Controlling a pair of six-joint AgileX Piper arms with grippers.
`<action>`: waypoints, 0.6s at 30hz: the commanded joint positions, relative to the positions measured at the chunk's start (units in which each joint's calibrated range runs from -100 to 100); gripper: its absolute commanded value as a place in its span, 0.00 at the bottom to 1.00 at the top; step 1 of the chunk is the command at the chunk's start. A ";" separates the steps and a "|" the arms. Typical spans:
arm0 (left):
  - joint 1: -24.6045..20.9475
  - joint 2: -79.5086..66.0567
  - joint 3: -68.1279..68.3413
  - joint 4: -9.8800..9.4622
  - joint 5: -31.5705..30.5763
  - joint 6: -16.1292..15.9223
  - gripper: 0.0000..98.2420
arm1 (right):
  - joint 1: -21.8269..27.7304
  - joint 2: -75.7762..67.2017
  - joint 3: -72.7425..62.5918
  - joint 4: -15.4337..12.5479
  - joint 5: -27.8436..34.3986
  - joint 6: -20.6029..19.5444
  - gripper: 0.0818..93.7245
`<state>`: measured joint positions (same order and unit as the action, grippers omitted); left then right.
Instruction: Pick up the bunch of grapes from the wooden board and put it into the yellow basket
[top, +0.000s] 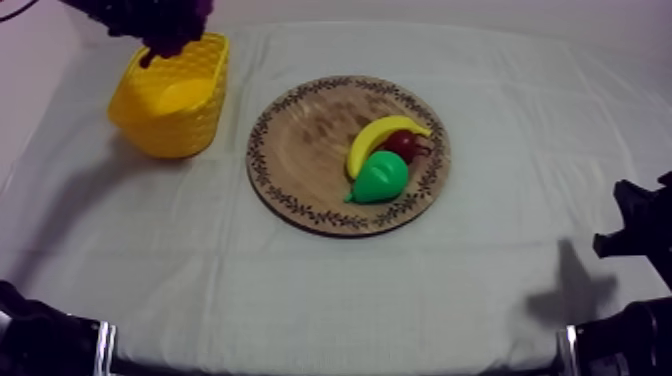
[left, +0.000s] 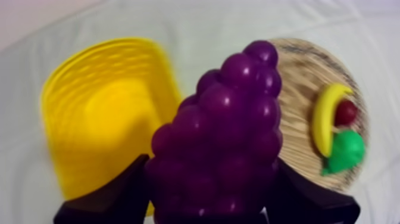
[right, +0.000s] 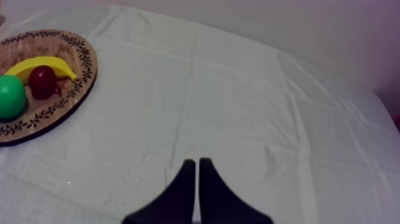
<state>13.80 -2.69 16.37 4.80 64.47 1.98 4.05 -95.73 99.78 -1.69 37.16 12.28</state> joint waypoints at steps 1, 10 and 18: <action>-4.54 1.95 -0.71 -0.02 0.10 -0.78 0.48 | 0.01 -0.02 -0.01 0.01 0.01 0.00 0.00; -10.33 15.91 -6.88 -0.51 -1.73 -3.12 0.47 | 0.01 -0.02 -0.01 0.01 0.01 0.00 0.00; -10.73 26.18 -8.64 -0.29 -5.19 -3.56 0.46 | 0.01 -0.02 -0.01 0.01 0.01 0.00 0.00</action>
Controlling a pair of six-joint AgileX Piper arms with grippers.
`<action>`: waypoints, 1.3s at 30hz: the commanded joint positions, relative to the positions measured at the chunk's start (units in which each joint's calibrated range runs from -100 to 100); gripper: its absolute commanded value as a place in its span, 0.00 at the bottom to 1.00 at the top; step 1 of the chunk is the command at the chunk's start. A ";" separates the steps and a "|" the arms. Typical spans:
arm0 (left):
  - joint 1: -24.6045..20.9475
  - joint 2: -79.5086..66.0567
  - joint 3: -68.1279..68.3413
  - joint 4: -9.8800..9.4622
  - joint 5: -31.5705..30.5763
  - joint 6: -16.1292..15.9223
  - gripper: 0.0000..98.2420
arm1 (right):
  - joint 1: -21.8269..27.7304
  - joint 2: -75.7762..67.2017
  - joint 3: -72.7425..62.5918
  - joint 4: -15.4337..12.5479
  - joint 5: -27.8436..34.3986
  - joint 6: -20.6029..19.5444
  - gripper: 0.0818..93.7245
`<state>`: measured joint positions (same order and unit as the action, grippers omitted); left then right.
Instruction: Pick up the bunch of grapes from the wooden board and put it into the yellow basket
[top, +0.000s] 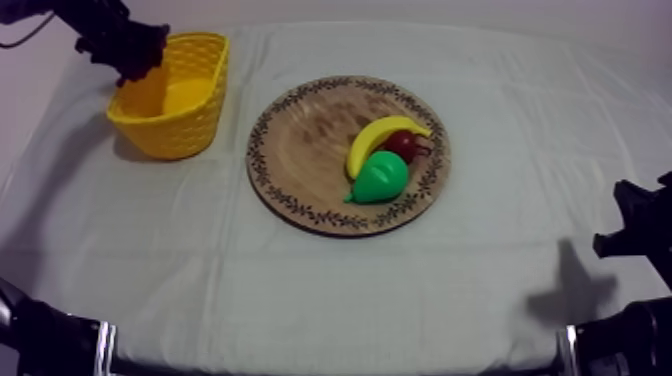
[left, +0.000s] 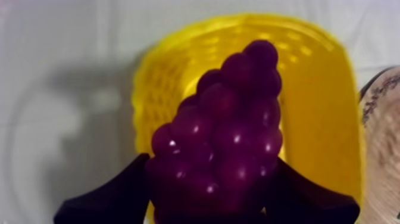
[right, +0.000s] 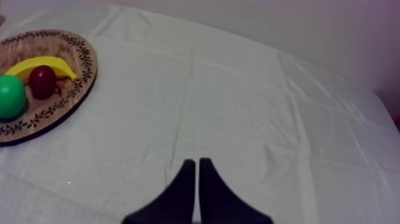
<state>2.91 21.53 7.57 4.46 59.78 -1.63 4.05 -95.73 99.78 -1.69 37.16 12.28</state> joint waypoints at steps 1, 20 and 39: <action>0.38 2.63 0.39 0.08 -1.06 0.12 0.45 | 0.01 -0.02 -0.01 0.01 0.01 0.00 0.00; 2.94 8.33 1.48 0.43 -3.87 2.15 0.74 | 0.01 -0.02 -0.01 0.01 0.01 0.00 0.00; 3.42 -20.05 25.21 0.30 -16.99 2.60 0.54 | 0.01 -0.02 -0.01 0.01 0.01 0.00 0.00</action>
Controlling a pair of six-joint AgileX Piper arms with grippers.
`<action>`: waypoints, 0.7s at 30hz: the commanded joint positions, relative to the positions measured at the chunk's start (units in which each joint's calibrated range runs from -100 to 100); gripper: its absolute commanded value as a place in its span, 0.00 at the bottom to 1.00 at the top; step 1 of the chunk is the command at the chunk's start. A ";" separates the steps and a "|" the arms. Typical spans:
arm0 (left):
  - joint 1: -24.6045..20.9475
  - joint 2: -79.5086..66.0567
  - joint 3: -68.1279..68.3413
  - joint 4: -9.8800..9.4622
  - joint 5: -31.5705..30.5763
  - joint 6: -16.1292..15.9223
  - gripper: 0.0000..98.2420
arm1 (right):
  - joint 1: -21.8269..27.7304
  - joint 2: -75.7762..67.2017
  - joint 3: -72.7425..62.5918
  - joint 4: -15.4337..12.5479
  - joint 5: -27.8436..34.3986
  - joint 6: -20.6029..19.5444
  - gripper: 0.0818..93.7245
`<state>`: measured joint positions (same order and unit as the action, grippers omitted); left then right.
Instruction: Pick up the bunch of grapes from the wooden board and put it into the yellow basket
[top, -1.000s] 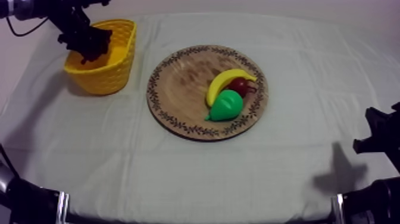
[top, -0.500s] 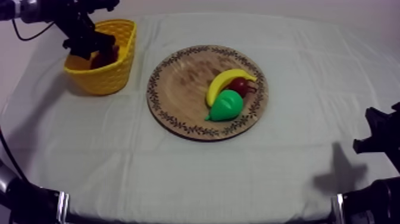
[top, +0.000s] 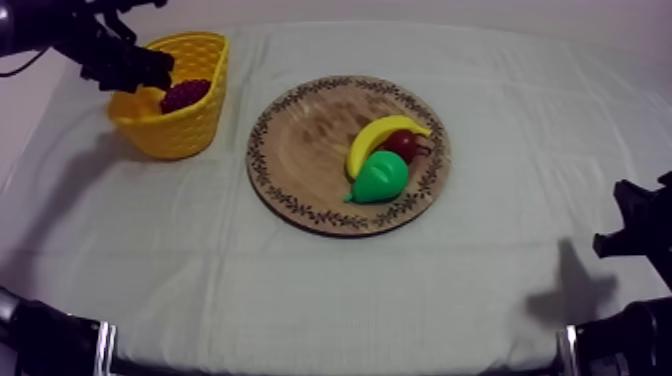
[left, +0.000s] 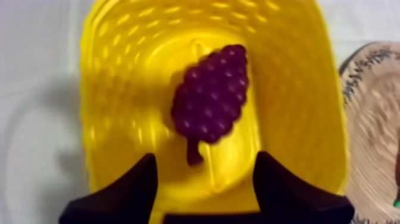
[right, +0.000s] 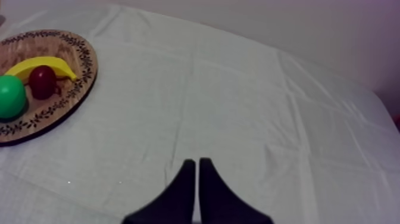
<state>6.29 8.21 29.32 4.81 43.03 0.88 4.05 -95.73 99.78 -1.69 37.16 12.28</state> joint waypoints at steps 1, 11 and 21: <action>0.08 -9.22 5.21 -0.08 -0.56 0.17 0.51 | 0.01 -0.02 -0.01 0.01 0.01 0.00 0.00; -0.80 -34.17 30.09 -0.15 -9.18 0.51 0.16 | 0.01 -0.02 -0.01 0.01 0.01 0.00 0.00; -3.84 -57.62 54.41 -0.88 -14.94 -2.27 0.01 | 0.01 -0.02 -0.01 0.01 0.01 -0.02 0.00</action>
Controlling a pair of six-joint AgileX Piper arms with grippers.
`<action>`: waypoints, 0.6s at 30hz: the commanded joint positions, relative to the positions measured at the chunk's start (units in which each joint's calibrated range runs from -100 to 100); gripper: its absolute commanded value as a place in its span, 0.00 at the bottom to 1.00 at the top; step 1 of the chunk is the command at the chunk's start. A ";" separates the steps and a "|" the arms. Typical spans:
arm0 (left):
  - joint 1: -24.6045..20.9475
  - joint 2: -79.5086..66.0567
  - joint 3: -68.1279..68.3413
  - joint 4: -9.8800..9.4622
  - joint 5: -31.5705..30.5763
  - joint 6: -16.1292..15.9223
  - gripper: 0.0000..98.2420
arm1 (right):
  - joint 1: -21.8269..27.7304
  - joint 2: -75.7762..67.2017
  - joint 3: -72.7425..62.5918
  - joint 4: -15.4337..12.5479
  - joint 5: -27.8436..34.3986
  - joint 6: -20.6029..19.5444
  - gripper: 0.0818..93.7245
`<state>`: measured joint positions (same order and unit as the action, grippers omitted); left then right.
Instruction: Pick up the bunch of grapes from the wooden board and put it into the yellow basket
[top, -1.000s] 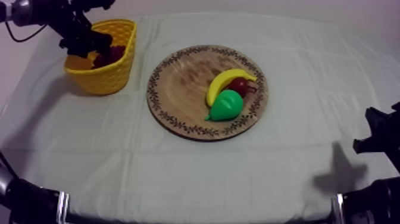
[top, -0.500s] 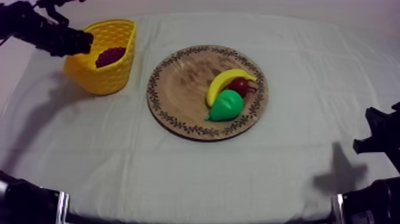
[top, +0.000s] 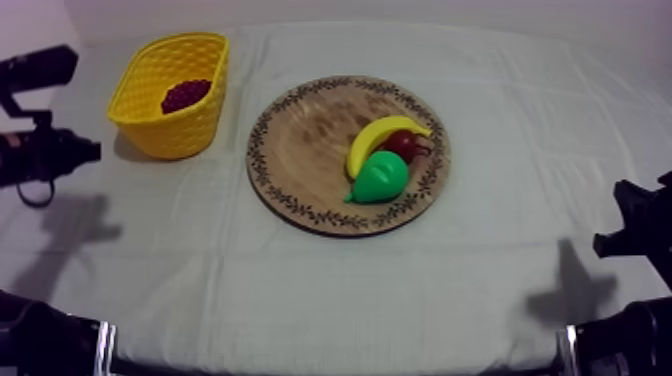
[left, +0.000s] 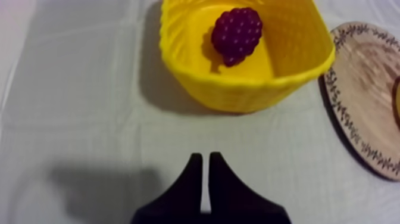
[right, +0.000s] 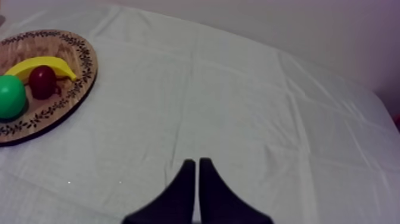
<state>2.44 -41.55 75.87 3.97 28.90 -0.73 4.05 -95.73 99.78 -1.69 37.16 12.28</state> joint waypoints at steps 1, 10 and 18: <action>0.15 -9.83 9.80 -0.10 -1.57 -1.00 0.00 | 0.01 -0.02 -0.01 0.01 0.01 -0.01 0.00; 0.39 -28.56 22.15 0.10 -3.83 -3.74 0.00 | 0.01 -0.02 -0.01 0.01 0.01 0.00 0.00; 1.56 -43.31 23.88 -3.19 -0.78 -1.02 0.00 | 0.01 -0.02 -0.01 0.01 0.01 0.00 0.00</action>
<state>3.98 -80.16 99.73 1.24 28.19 -2.55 4.05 -95.73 99.78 -1.69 37.16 12.28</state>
